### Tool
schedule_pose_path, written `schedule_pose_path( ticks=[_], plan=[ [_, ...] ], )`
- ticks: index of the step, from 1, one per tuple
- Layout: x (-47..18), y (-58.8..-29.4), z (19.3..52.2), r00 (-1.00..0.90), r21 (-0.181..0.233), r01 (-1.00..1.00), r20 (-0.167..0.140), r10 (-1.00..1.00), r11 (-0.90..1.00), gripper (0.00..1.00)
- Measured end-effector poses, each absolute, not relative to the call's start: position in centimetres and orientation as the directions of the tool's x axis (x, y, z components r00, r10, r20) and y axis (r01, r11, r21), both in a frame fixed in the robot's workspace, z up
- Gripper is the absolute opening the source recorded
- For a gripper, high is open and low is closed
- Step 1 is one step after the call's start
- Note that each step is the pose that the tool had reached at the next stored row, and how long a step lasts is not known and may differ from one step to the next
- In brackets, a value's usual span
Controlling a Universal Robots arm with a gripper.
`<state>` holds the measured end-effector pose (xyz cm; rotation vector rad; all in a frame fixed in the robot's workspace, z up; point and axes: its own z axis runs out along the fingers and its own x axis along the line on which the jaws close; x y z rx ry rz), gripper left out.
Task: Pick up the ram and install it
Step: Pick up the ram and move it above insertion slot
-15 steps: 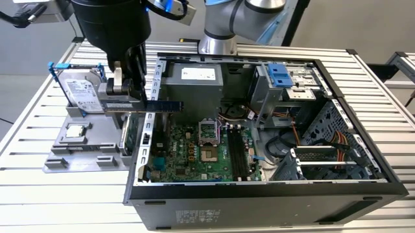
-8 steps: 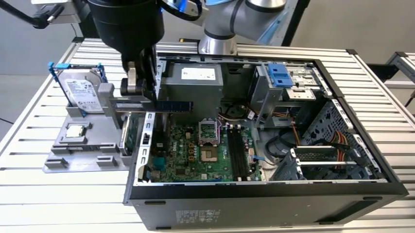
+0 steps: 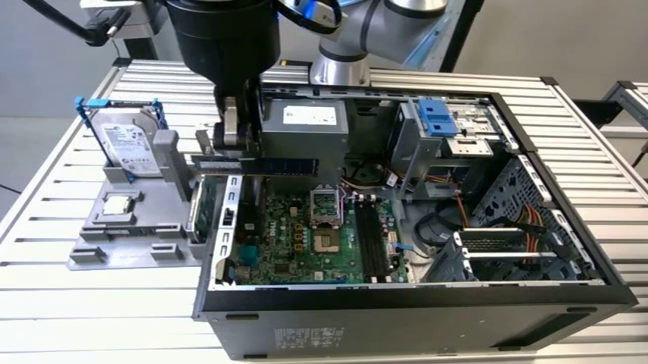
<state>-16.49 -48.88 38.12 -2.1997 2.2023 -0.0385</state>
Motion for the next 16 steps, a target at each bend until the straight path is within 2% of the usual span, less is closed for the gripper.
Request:
schedule_pose_path(
  ticks=[16],
  plan=[
    [-14.0,-48.9,38.1,-0.005,-0.038,-0.999,-0.003,-1.000,0.005,0.00]
  ],
)
